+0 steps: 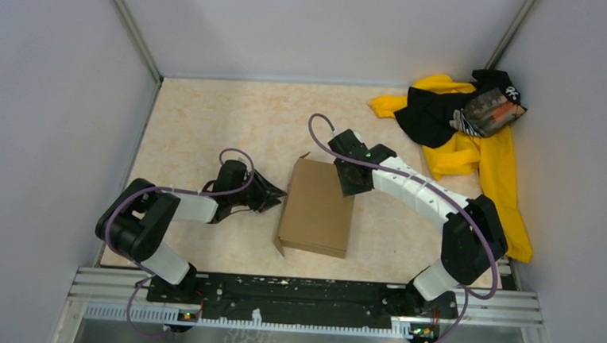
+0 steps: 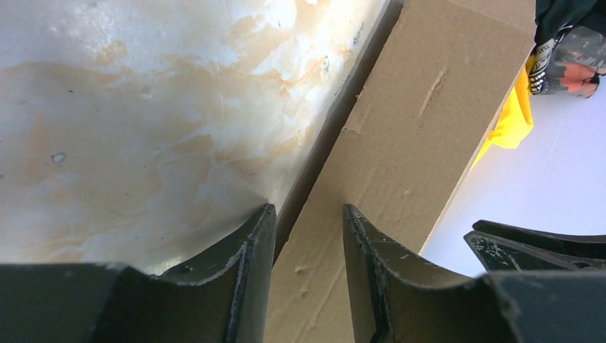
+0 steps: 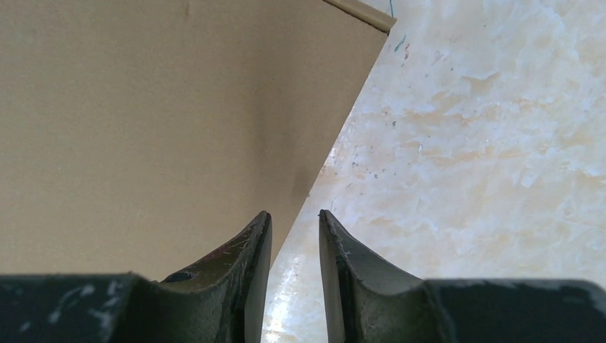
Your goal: Fold the paper box
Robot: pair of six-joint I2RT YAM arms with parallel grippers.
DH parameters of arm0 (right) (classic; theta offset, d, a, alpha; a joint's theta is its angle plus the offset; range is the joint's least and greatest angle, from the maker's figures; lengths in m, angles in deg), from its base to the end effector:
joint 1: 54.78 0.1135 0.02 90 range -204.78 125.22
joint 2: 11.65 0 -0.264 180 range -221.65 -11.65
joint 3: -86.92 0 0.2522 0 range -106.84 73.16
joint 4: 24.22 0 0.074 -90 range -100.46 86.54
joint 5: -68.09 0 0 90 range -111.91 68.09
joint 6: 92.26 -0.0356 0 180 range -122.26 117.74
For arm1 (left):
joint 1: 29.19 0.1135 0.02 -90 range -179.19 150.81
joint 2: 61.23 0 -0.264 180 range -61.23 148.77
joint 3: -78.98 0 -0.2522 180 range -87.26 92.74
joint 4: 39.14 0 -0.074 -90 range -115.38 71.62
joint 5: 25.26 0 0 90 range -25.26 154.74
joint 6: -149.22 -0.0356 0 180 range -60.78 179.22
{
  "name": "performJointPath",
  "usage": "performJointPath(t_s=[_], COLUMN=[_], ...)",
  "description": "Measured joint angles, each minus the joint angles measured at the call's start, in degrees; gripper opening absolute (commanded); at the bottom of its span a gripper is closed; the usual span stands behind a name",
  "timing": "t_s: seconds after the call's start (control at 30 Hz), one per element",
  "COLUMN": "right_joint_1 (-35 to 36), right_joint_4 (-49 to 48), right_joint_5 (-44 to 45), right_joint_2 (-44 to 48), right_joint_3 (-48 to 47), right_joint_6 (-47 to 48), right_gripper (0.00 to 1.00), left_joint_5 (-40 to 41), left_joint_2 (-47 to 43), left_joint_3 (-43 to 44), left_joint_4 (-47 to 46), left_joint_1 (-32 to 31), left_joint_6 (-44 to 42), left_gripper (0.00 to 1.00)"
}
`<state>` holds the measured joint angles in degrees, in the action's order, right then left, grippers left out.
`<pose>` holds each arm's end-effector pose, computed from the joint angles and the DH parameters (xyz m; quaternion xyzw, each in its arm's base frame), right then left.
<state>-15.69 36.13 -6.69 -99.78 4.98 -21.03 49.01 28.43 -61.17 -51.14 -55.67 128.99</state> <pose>0.2428 0.1852 0.2508 -0.1447 0.9600 -0.0160 0.2391 0.2344 -0.1276 0.1185 -0.2722 0.8491 -0.4065 0.1993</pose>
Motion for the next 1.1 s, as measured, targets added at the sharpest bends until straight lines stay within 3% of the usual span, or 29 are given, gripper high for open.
performJointPath(t_s=[0.33,1.1], right_joint_1=[0.0,-0.28], right_joint_4=[-0.13,-8.09], right_joint_5=[-0.31,0.13], right_joint_2=[-0.02,4.68], right_joint_3=[5.18,12.72], right_joint_6=[-1.25,-3.93], right_gripper=[0.24,0.2], left_joint_5=[-0.22,-0.33], left_joint_2=[-0.15,-1.05], left_joint_3=[-0.13,-0.2], left_joint_4=[0.02,0.44], left_joint_1=[0.44,0.55], left_joint_6=[-0.07,-0.22], left_gripper=[0.47,0.47])
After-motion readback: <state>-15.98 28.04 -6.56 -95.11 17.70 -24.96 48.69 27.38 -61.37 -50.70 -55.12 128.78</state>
